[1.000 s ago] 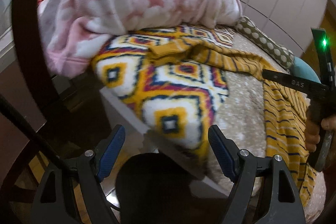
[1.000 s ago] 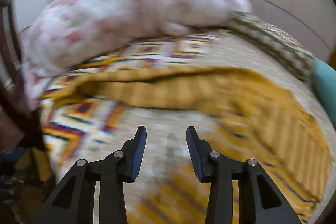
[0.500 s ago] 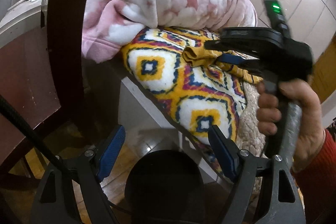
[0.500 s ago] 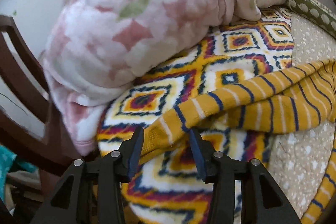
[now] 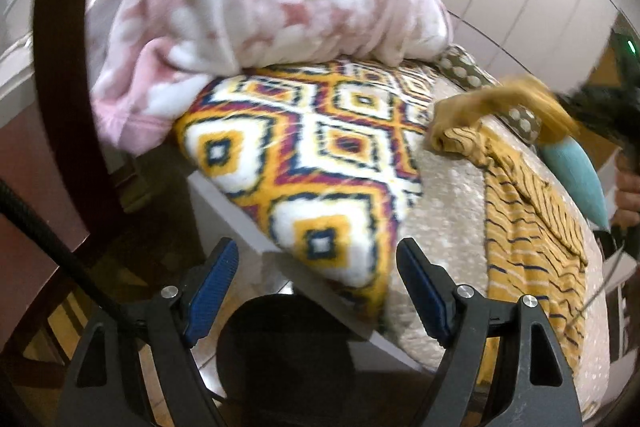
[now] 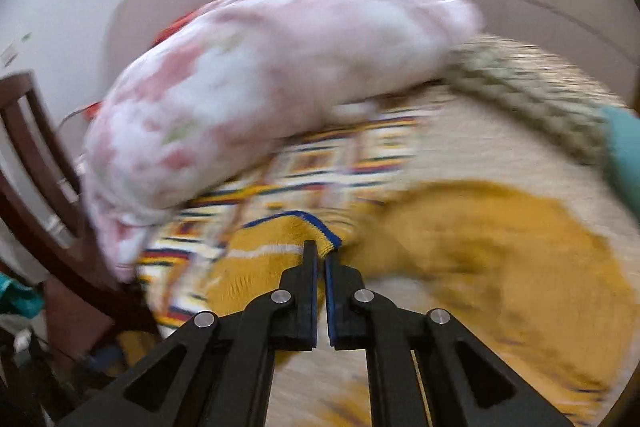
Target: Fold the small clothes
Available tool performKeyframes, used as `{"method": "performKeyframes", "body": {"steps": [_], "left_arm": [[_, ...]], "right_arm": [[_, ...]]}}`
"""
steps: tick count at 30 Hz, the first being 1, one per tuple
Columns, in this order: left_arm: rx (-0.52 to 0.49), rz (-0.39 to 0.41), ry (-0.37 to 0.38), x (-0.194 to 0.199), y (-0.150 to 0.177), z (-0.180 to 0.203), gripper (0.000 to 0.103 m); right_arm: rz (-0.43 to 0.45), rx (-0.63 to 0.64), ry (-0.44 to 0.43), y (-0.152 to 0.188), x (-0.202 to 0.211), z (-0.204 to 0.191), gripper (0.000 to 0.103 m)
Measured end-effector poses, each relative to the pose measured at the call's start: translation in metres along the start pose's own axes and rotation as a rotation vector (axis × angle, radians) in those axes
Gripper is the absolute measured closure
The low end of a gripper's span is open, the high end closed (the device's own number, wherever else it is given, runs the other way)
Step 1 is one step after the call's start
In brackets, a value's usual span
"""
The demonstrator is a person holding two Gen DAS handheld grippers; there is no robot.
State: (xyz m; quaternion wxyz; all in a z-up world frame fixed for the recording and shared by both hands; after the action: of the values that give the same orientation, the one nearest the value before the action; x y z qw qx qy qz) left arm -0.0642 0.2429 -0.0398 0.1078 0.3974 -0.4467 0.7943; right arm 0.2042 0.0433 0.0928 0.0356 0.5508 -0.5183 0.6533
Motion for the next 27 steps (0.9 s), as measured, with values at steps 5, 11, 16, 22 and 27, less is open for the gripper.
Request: {"method": "performKeyframes", "body": {"steps": [5, 11, 16, 22, 27], "left_arm": [[-0.085, -0.009, 0.012, -0.001, -0.001, 0.038, 0.023], [-0.215, -0.012, 0.042, 0.004, 0.004, 0.098, 0.023], [-0.310, -0.024, 0.040, 0.000, 0.011, 0.132, 0.022], [-0.339, -0.082, 0.094, -0.011, 0.027, 0.170, 0.022], [-0.389, -0.095, 0.097, -0.012, 0.037, 0.190, 0.022]], "right_arm": [[-0.058, -0.170, 0.282, 0.038, 0.047, 0.179, 0.099], [-0.168, -0.264, 0.712, 0.117, 0.078, 0.341, 0.094], [-0.015, -0.432, 0.530, 0.151, 0.115, 0.354, 0.089], [0.033, -0.498, 0.439, 0.183, 0.111, 0.352, 0.085], [0.091, -0.579, 0.325, 0.189, 0.085, 0.352, 0.084]]}}
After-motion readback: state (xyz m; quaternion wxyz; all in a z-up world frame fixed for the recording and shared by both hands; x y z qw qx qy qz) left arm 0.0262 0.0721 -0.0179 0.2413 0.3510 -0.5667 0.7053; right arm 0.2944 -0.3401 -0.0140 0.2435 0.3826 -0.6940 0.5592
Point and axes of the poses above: each gripper's, at about its wrist camera, not at the fingertips, and x roughly against the way its jaws point, z to its right, y to its underside, the point moved 9 cm from there along -x, roughly the way its jaws point
